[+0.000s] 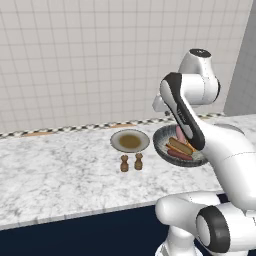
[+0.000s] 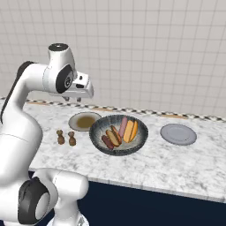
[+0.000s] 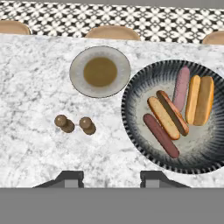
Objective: Place one bun and one sausage from the bowl on each plate.
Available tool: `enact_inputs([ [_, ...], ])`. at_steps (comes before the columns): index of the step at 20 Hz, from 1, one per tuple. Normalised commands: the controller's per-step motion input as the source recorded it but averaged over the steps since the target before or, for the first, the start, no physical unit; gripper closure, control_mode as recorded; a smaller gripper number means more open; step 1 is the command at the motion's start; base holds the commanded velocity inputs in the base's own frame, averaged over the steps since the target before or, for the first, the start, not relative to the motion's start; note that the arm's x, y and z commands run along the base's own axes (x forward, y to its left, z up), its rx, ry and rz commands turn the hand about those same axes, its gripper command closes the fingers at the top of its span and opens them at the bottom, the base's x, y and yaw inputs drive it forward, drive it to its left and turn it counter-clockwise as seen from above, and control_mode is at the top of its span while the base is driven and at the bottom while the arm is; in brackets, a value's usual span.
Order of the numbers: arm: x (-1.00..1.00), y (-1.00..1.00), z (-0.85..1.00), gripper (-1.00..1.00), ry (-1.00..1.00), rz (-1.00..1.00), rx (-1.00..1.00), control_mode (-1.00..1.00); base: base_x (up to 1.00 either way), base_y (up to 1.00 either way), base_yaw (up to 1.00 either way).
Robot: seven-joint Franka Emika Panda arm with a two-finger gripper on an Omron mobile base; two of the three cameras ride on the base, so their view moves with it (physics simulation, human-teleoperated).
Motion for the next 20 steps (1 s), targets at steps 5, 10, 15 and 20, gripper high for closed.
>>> enact_inputs([
  [5, 0.26, -0.68, -0.02, -1.00, 0.01, -0.02, 0.01, -1.00, 0.00, 0.00, 0.00],
  [10, 0.77, -1.00, -0.43, -1.00, 0.05, 0.00, 0.00, -1.00, 0.00, 0.00, 0.00],
  [15, 0.62, -0.96, -1.00, -1.00, 0.26, 0.05, 0.00, -1.00, 0.00, 0.00, 0.00],
  [20, 0.54, 0.06, -1.00, -1.00, 0.38, -0.06, 0.00, -1.00, 0.00, 0.00, 0.00],
])
